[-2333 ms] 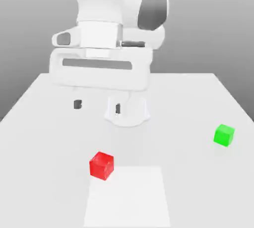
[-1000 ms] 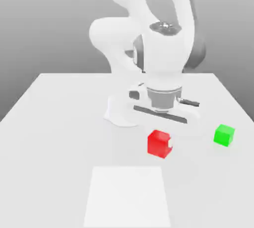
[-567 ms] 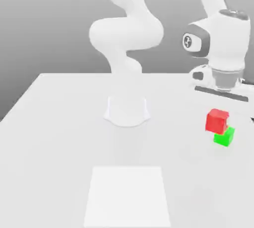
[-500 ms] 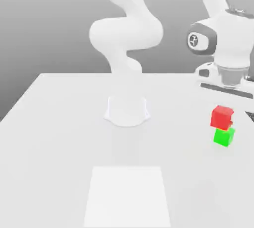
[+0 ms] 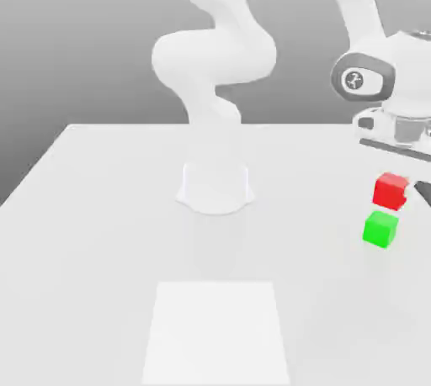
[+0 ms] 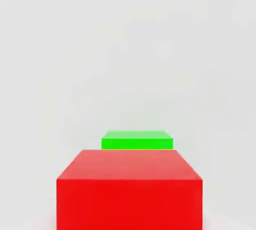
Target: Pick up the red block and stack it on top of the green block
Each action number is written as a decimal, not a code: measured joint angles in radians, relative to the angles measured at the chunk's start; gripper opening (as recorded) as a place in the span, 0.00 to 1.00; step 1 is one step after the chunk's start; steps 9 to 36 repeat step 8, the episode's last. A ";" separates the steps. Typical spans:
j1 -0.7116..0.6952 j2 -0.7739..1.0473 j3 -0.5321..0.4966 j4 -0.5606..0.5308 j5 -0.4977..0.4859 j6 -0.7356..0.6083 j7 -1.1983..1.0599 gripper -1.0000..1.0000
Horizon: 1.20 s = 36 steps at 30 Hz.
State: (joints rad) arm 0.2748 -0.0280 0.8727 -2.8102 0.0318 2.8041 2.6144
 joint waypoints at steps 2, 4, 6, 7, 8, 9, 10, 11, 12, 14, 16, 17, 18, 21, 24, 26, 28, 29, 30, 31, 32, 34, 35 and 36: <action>-0.007 0.042 -0.020 0.001 -0.097 0.024 0.068 0.00; 0.010 0.083 -0.059 0.004 -0.197 0.046 0.139 0.00; 0.040 0.123 -0.110 0.008 -0.294 0.064 0.209 0.00; 0.059 0.142 -0.138 0.011 -0.337 0.073 0.241 0.00; 0.080 0.156 -0.167 0.013 -0.366 0.081 0.262 1.00; 0.080 0.156 -0.167 0.013 -0.366 0.081 0.262 1.00; 0.080 0.156 -0.167 0.013 -0.366 0.081 0.262 1.00; 0.080 0.156 -0.167 0.013 -0.366 0.081 0.262 1.00; 0.080 0.156 -0.167 0.013 -0.366 0.081 0.262 1.00; 0.080 0.156 -0.167 0.013 -0.366 0.081 0.262 1.00; 0.080 0.156 -0.167 0.013 -0.366 0.081 0.262 1.00; 0.080 0.156 -0.167 0.013 -0.366 0.081 0.262 1.00; 0.080 0.156 -0.167 0.013 -0.366 0.081 0.262 1.00; 0.080 0.156 -0.167 0.013 -0.366 0.081 0.262 1.00; 0.080 0.156 -0.167 0.013 -0.366 0.081 0.262 1.00; 0.080 0.156 -0.167 0.013 -0.366 0.081 0.262 1.00; 0.080 0.156 -0.167 0.013 -0.366 0.081 0.262 1.00; 0.080 0.156 -0.167 0.013 -0.366 0.081 0.262 1.00; 0.080 0.156 -0.167 0.013 -0.366 0.081 0.262 1.00; 0.080 0.156 -0.167 0.013 -0.366 0.081 0.262 1.00; 0.080 0.156 -0.167 0.013 -0.366 0.081 0.262 1.00; 0.080 0.156 -0.167 0.013 -0.366 0.081 0.262 1.00; 0.080 0.156 -0.167 0.013 -0.366 0.081 0.262 1.00; 0.080 0.156 -0.167 0.013 -0.366 0.081 0.262 1.00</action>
